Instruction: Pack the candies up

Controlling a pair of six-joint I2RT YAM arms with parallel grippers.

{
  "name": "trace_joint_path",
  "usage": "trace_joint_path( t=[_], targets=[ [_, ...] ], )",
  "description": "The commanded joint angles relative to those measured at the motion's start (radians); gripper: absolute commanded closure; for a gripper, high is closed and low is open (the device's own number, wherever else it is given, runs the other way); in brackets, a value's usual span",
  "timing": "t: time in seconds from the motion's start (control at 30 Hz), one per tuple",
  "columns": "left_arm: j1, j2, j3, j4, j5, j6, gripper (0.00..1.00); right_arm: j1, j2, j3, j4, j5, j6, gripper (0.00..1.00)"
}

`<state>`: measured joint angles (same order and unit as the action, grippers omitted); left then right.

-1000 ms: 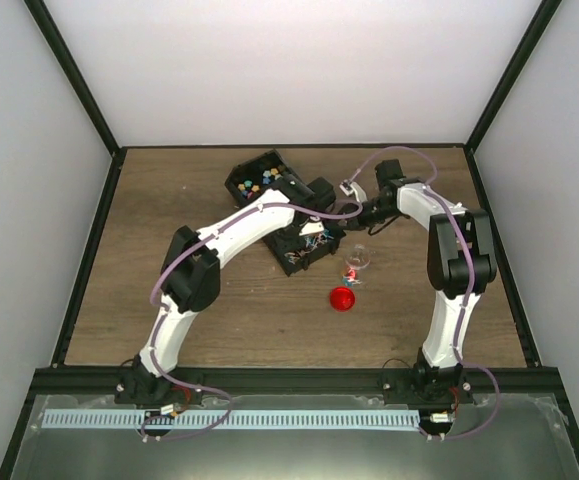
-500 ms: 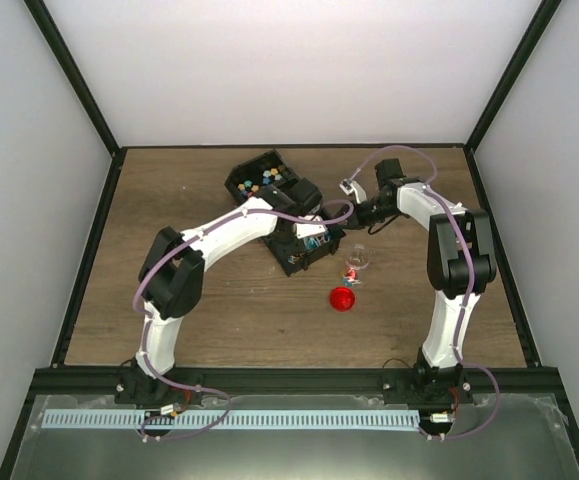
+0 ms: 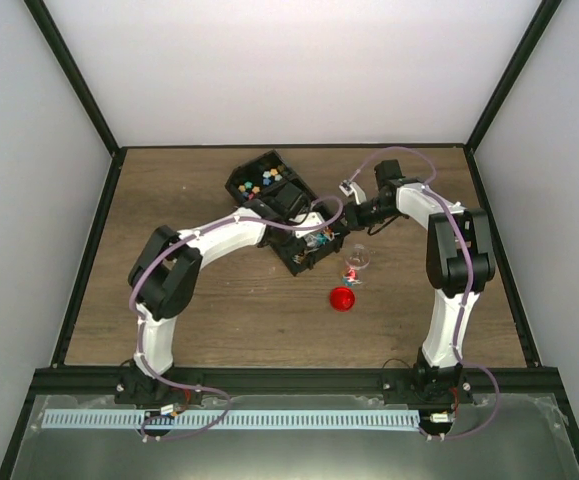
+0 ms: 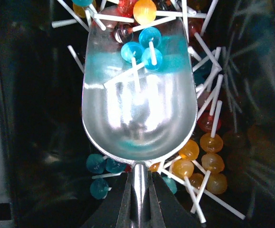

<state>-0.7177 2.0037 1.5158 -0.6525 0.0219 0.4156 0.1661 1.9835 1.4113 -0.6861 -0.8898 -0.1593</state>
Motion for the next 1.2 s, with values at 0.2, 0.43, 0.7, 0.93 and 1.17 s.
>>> trace_joint_path(
  t=[0.2,0.43,0.7,0.93,1.17],
  targets=[
    [0.04,-0.161,-0.236,0.253,0.135,-0.07,0.96,0.009,0.012,0.034,-0.006,0.019,-0.002,0.98],
    [0.107,-0.241,-0.369,0.387,0.242,-0.115,0.96,0.009,0.018,0.042,0.009,0.017,0.011,0.97],
    [0.134,-0.321,-0.502,0.557,0.292,-0.146,0.96,0.009,0.028,0.068,-0.016,0.024,-0.004,0.97],
    [0.149,-0.421,-0.63,0.691,0.308,-0.153,0.96,0.009,0.025,0.079,-0.025,0.026,-0.017,0.88],
    [0.164,-0.485,-0.636,0.639,0.313,-0.11,0.96,0.007,0.011,0.112,-0.03,0.016,-0.019,0.73]
  ],
)
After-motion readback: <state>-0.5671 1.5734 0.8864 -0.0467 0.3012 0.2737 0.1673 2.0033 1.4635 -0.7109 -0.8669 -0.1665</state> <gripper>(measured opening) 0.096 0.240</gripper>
